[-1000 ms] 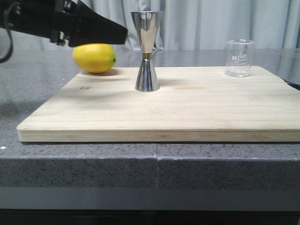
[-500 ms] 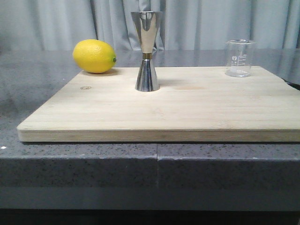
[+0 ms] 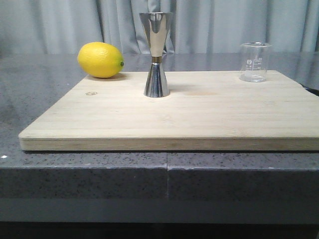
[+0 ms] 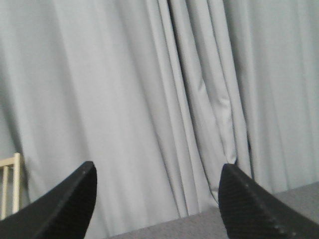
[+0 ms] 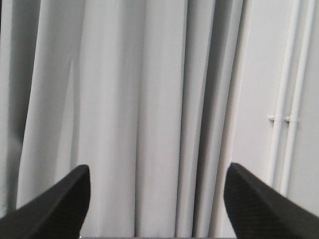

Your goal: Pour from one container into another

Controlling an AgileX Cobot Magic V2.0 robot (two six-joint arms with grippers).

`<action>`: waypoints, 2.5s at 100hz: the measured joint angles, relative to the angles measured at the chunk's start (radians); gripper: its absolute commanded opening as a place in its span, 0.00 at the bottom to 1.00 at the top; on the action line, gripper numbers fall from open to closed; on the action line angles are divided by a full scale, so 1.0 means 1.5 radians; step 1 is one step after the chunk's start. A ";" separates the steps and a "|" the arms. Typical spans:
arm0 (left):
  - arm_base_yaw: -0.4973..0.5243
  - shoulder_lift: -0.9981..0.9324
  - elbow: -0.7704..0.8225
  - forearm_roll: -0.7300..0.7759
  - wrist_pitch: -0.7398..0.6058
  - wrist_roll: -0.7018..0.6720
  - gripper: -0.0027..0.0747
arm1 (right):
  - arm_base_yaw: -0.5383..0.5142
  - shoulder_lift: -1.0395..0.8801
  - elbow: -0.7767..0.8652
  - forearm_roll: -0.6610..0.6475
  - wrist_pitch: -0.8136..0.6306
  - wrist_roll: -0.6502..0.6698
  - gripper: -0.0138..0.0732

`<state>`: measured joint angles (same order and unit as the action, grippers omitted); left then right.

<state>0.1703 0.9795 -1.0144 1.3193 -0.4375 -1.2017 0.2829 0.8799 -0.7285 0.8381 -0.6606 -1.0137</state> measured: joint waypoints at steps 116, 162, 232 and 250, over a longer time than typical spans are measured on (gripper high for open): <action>0.000 -0.558 0.588 -0.018 0.051 -0.082 0.66 | 0.000 -0.583 0.341 0.377 0.193 -0.424 0.74; 0.000 -0.558 0.624 -0.022 0.043 -0.105 0.50 | 0.000 -0.594 0.409 0.395 0.200 -0.426 0.43; 0.000 -0.558 0.624 -0.022 0.036 -0.105 0.01 | 0.000 -0.594 0.409 0.421 0.200 -0.426 0.08; 0.000 -0.558 0.624 -0.022 0.033 -0.105 0.01 | 0.000 -0.594 0.409 0.477 0.211 -0.426 0.08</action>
<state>0.1703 0.1422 -0.0786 1.2863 -0.3874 -1.3588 0.2829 -0.0106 -0.1155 1.5538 -0.3436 -1.6527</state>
